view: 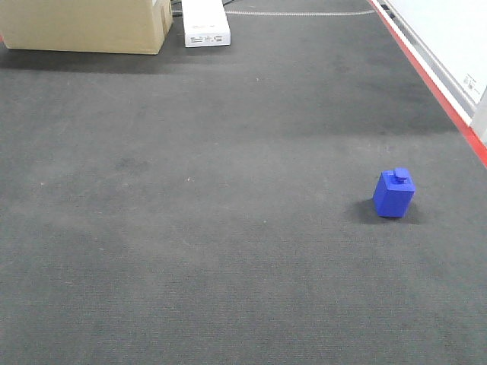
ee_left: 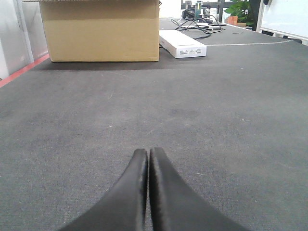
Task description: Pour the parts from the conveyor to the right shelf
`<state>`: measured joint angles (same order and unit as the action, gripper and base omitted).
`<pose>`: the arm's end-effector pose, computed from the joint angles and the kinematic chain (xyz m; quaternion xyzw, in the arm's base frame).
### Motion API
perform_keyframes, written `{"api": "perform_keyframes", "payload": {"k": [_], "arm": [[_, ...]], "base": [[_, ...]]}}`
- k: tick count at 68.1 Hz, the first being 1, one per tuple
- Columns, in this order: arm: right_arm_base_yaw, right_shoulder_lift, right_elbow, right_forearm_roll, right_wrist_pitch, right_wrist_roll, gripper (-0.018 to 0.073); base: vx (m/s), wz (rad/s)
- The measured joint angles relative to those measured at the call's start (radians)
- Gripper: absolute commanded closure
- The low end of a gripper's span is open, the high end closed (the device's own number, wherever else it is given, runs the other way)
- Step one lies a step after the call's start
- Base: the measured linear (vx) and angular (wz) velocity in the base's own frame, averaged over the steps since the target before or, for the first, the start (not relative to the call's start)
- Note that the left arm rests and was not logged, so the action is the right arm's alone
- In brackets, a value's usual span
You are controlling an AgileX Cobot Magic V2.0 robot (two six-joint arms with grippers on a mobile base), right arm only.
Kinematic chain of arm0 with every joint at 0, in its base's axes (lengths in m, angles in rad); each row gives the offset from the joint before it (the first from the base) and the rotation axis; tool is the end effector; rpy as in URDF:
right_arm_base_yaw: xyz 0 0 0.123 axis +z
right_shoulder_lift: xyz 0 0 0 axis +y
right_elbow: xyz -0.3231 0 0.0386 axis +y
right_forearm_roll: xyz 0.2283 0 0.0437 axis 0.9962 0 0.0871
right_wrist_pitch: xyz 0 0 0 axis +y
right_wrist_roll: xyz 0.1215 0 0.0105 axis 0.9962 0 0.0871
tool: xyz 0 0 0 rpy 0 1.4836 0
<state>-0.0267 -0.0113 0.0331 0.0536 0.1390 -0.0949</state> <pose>0.0273 0.0002 0.1876 -0.0081 0.7325 -0.0206 0.6804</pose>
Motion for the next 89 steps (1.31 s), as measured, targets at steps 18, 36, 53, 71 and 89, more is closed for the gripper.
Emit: {"api": "perform_keyframes", "payload": {"k": [18,36,53,71,89], "arm": [[0.000,0.000,0.000,0.000,0.000,0.000,0.0570],[0.000,0.000,0.000,0.000,0.001,0.000,0.0570],[0.000,0.000,0.000,0.000,0.001,0.000,0.0570],[0.000,0.000,0.000,0.000,-0.008,0.000,0.0570],[0.000,0.000,0.000,0.010,-0.169,0.000,0.0568]], "base": [[0.00,0.00],[0.00,0.00],[0.00,0.00],[0.00,0.00],[0.00,0.00]]}}
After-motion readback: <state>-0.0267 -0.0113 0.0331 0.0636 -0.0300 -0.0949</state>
